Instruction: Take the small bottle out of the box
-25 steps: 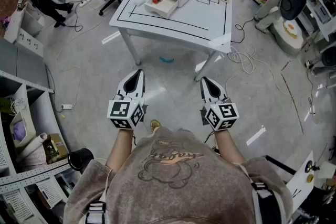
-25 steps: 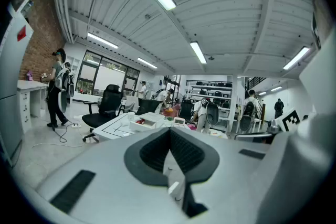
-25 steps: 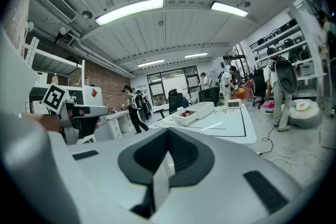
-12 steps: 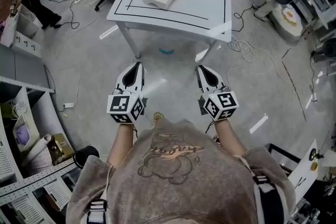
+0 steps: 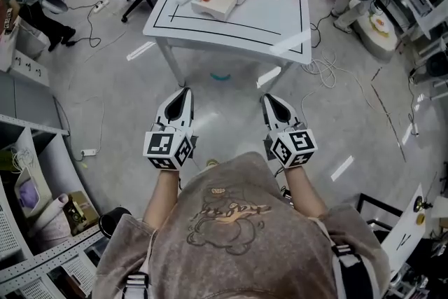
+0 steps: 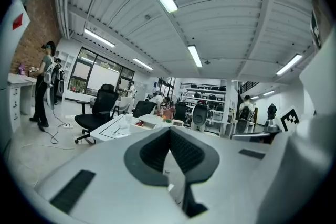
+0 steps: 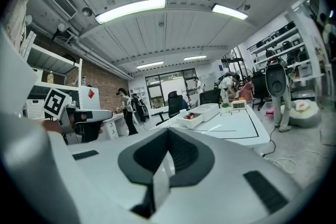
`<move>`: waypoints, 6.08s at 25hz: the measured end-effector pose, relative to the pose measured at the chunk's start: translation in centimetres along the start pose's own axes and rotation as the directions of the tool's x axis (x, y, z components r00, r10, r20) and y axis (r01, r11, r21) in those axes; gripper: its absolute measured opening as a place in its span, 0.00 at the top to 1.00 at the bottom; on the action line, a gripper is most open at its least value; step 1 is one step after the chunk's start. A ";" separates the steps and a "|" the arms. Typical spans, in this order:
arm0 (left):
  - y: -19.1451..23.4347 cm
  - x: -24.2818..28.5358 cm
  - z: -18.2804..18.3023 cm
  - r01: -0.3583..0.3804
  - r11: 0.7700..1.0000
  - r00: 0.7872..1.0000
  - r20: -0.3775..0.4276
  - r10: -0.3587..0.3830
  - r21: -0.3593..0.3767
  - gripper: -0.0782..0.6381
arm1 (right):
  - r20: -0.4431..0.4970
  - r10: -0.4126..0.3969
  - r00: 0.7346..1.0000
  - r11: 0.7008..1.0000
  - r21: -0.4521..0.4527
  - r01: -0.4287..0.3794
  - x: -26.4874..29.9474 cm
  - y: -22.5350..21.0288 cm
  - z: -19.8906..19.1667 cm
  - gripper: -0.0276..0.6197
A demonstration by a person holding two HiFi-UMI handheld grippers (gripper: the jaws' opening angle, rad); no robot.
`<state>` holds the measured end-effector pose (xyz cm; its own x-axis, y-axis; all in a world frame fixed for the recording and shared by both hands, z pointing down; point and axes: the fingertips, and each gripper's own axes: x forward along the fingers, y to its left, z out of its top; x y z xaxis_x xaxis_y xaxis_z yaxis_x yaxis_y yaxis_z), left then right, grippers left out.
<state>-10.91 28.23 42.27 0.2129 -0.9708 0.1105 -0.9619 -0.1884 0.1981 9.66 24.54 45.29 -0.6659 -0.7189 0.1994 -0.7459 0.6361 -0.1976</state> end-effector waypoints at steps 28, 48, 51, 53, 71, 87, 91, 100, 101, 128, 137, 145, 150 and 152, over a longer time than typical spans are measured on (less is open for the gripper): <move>7.3 16.5 3.6 -0.026 1.000 0.999 0.022 0.026 -0.002 0.88 | -0.004 0.025 1.000 0.999 0.028 -0.025 16.2 -8.6 3.8 0.96; 10.0 33.1 8.5 -0.119 0.993 0.992 0.034 0.120 -0.020 0.88 | -0.007 0.106 0.994 0.993 0.044 -0.106 29.1 -21.1 10.9 0.96; 10.2 34.7 8.9 -0.126 0.991 0.990 0.059 0.128 -0.042 0.88 | -0.011 0.117 0.993 0.992 0.036 -0.117 30.4 -22.8 11.4 0.96; 10.4 35.3 9.1 -0.133 0.990 0.989 0.063 0.136 -0.050 0.88 | -0.016 0.121 0.993 0.992 0.040 -0.120 31.2 -23.6 11.6 0.96; 13.1 44.0 10.1 -0.030 1.000 0.999 0.023 0.030 -0.001 0.88 | 0.009 0.058 0.998 0.997 0.048 -0.058 35.8 -25.2 13.4 0.96; 15.3 47.7 7.3 0.047 0.998 0.994 -0.104 -0.042 0.046 0.63 | 0.026 0.012 1.000 0.999 0.034 -0.013 38.5 -24.8 14.1 0.96; 15.5 48.7 5.4 0.072 0.995 0.981 -0.187 -0.059 0.066 0.51 | 0.020 -0.006 1.000 0.999 0.040 0.005 38.3 -25.3 14.0 0.96; 16.6 51.4 1.5 0.109 0.984 0.942 -0.332 -0.058 0.138 0.45 | 0.000 -0.009 1.000 0.998 0.062 0.009 38.3 -25.6 13.2 0.96; 16.7 51.8 1.0 0.115 0.983 0.936 -0.348 -0.059 0.140 0.45 | -0.001 -0.011 1.000 0.998 0.063 0.011 38.2 -25.7 13.1 0.96; 19.7 57.0 -11.5 0.258 0.832 0.678 -0.705 0.205 0.491 0.46 | -0.015 -0.144 0.989 0.982 0.124 0.145 35.2 -30.4 11.2 0.96; 20.2 58.2 -11.9 0.325 0.717 0.641 -0.701 0.312 0.617 0.48 | -0.017 -0.144 0.989 0.980 0.134 0.145 34.8 -31.1 10.8 0.96; 21.0 58.2 -12.1 0.369 0.580 0.638 -0.652 0.410 0.726 0.56 | -0.018 -0.143 0.990 0.980 0.139 0.144 34.7 -31.8 10.8 0.96; 21.0 58.1 -12.1 0.364 0.587 0.641 -0.652 0.405 0.723 0.57 | -0.018 -0.137 0.990 0.980 0.140 0.138 34.7 -31.8 10.8 0.96; 20.9 57.9 -12.0 0.358 0.618 0.635 -0.667 0.389 0.700 0.59 | -0.019 -0.133 0.991 0.981 0.140 0.135 34.7 -31.7 10.8 0.96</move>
<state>-16.64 -30.17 64.47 -0.1241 -0.5909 0.7971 -0.6383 -0.5676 -0.5201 10.35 -23.65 48.12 -0.5608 -0.7916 0.2425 -0.8192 0.4881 -0.3013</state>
